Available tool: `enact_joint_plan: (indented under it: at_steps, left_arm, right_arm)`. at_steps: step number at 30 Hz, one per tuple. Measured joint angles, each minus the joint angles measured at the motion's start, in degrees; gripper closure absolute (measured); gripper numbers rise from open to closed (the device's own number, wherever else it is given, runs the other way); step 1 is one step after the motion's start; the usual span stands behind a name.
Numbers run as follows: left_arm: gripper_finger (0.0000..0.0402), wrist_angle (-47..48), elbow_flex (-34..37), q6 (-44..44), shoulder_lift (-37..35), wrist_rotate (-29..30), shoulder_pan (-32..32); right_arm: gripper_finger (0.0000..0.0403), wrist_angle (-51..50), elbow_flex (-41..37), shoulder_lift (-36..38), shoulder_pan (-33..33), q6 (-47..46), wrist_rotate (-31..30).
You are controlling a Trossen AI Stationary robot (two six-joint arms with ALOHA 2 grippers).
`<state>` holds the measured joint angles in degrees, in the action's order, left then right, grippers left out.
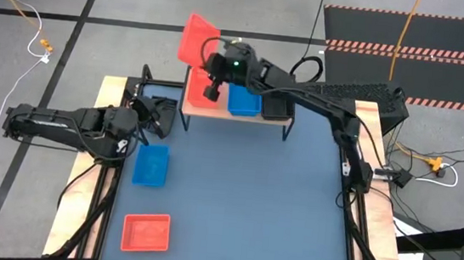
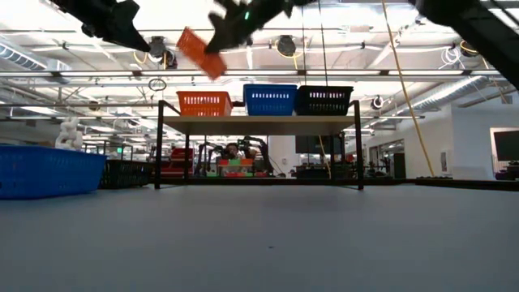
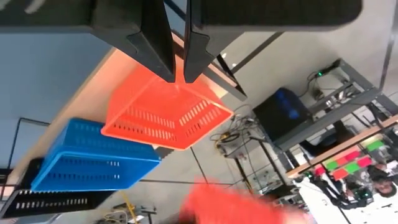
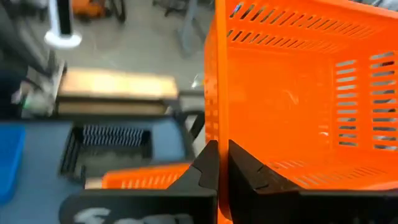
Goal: Stack baskets on shelf by color
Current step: Stack the right orange basket on top of the orange basket on the shelf
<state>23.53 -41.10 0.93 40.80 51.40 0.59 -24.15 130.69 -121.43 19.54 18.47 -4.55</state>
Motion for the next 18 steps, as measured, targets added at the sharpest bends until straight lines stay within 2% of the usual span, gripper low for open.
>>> enact_joint_plan:
  at_steps: [5, 12, 18]
  left_arm:
    - [0.0364, 0.8, 0.0, -1.6, 0.0, 0.0, 0.0]
    - [0.0364, 1.8, 0.0, -1.3, 0.0, -0.2, 0.3]
    - [0.0364, 2.4, 0.0, -0.3, 0.0, -0.4, 1.9]
  right_arm:
    - [0.0402, -3.7, -0.1, -3.0, 0.4, 0.1, -1.1]
    - [0.0399, -8.2, -1.8, -2.8, 0.3, -1.9, -1.5]
    - [0.0398, -12.3, -3.1, -2.7, 0.2, 0.0, -1.5]
